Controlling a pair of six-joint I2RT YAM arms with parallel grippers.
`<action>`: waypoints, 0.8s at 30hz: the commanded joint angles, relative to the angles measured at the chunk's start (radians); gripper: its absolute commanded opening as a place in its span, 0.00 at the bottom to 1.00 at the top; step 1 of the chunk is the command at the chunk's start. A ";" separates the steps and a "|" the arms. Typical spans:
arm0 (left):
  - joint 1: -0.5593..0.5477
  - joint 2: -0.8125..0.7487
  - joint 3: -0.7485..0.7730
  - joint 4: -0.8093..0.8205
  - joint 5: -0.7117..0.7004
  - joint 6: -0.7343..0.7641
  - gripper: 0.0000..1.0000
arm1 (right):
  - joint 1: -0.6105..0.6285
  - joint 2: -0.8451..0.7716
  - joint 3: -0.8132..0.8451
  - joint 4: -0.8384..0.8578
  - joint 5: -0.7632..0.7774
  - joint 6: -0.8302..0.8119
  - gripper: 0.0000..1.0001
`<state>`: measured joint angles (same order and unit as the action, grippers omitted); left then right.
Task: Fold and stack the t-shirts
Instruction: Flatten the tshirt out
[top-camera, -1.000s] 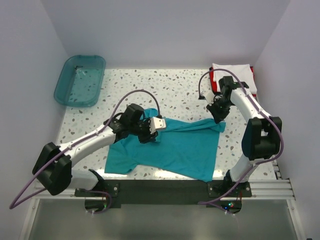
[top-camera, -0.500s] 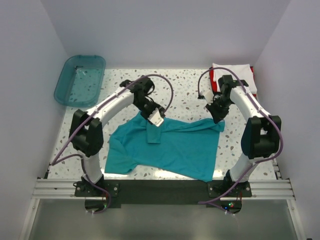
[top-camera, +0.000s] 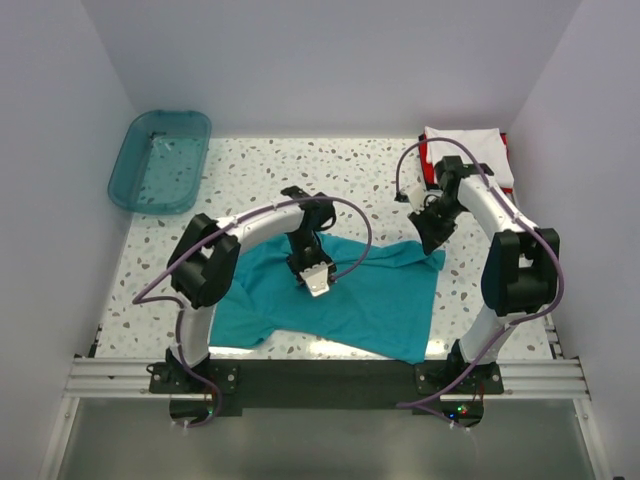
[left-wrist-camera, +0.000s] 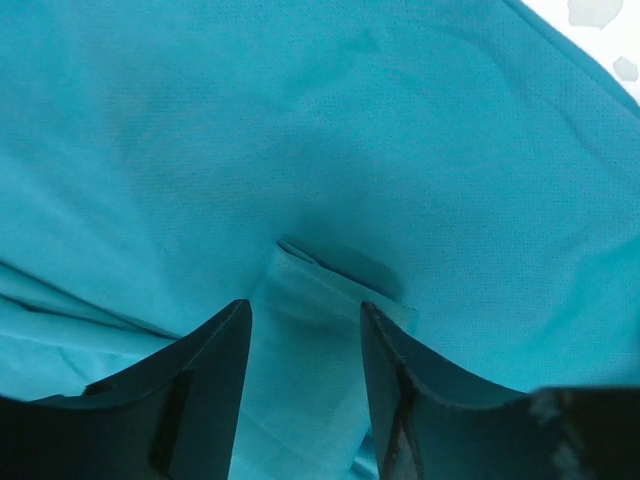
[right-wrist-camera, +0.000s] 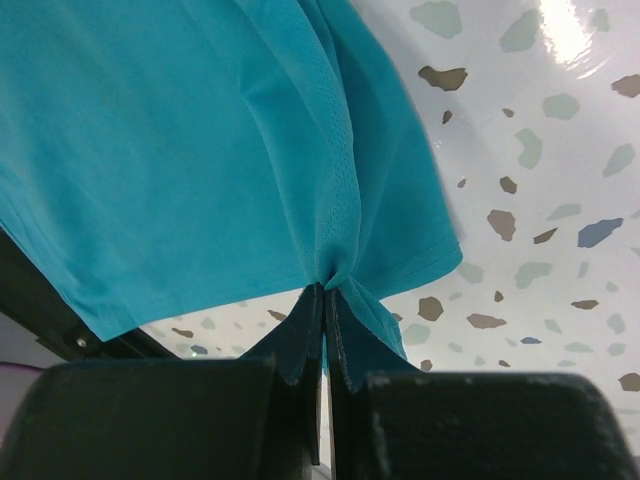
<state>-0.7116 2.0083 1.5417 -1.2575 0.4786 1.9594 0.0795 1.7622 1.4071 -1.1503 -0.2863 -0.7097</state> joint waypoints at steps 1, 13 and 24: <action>-0.017 0.021 0.003 0.004 -0.029 0.332 0.54 | 0.005 -0.033 -0.022 0.006 -0.036 0.024 0.00; -0.025 0.075 -0.038 0.104 -0.037 0.351 0.51 | 0.005 -0.032 -0.025 0.001 -0.030 0.038 0.00; 0.004 0.061 0.006 0.107 0.032 0.184 0.00 | 0.005 -0.046 -0.051 -0.005 -0.013 0.016 0.00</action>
<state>-0.7242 2.0800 1.5135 -1.1687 0.4541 1.9759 0.0795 1.7588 1.3670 -1.1515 -0.2871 -0.6888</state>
